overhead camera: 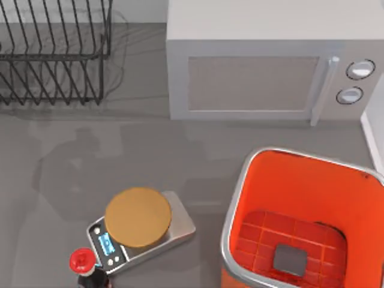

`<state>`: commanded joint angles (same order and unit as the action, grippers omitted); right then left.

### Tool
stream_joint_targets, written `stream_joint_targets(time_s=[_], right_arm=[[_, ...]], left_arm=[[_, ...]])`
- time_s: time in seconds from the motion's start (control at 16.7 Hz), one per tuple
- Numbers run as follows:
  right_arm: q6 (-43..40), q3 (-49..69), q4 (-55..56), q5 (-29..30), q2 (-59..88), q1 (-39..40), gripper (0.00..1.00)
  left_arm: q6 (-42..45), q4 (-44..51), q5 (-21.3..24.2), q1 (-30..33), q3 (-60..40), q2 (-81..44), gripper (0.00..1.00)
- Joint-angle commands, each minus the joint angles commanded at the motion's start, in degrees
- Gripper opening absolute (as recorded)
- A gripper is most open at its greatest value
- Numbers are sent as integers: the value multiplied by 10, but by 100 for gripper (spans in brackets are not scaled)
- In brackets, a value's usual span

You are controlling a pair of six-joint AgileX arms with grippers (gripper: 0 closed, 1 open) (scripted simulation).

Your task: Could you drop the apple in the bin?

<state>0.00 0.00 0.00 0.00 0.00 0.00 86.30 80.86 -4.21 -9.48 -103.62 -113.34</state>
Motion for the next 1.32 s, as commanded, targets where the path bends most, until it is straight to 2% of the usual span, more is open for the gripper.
stream_joint_targets(time_s=[0.18, 0.42, 0.6, 1.02, 1.2, 1.32], right_arm=[[0, 0, 0, 0, 0, 0, 100], [0, 0, 0, 0, 0, 0, 100], [0, 0, 0, 0, 0, 0, 100], [0, 0, 0, 0, 0, 0, 100], [0, 0, 0, 0, 0, 0, 100], [0, 0, 0, 0, 0, 0, 100]], left_arm=[[54, 14, -2, 40, -23, -19, 0], [210, 43, -6, 149, -81, -60, 0], [389, 68, -9, 258, -136, -96, 0], [865, 119, -13, 546, -262, -170, 0], [1020, 132, -16, 654, -305, -189, 0], [1094, 137, -18, 713, -327, -197, 0]])
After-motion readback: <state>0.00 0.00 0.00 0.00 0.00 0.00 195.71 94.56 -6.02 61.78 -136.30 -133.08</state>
